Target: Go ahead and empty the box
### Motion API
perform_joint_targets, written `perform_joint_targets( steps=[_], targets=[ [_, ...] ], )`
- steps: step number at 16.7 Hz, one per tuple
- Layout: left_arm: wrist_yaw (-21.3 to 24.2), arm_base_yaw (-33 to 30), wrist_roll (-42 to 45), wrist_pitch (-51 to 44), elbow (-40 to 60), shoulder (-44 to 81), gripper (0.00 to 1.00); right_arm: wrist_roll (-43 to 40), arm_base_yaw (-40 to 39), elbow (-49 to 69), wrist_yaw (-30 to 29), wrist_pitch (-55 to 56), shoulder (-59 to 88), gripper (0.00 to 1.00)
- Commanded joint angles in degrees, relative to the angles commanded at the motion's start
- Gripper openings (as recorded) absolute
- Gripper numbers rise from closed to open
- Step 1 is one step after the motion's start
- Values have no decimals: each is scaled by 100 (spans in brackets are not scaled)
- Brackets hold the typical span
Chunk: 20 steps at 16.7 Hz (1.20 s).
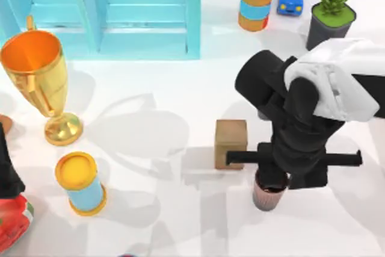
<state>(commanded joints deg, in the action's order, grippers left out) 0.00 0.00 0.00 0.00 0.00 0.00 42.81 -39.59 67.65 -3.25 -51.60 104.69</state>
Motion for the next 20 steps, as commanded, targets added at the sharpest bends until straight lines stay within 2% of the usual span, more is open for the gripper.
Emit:
perform_joint_targets(
  steps=[7, 17, 20],
  targets=[
    [0, 0, 0, 0, 0, 0, 100, 0, 0, 0, 0, 0, 0, 98],
    [0, 0, 0, 0, 0, 0, 100, 0, 9, 14, -4, -13, -4, 100],
    [0, 0, 0, 0, 0, 0, 100, 11, 3, 322, -24, -342, -52, 100]
  ],
)
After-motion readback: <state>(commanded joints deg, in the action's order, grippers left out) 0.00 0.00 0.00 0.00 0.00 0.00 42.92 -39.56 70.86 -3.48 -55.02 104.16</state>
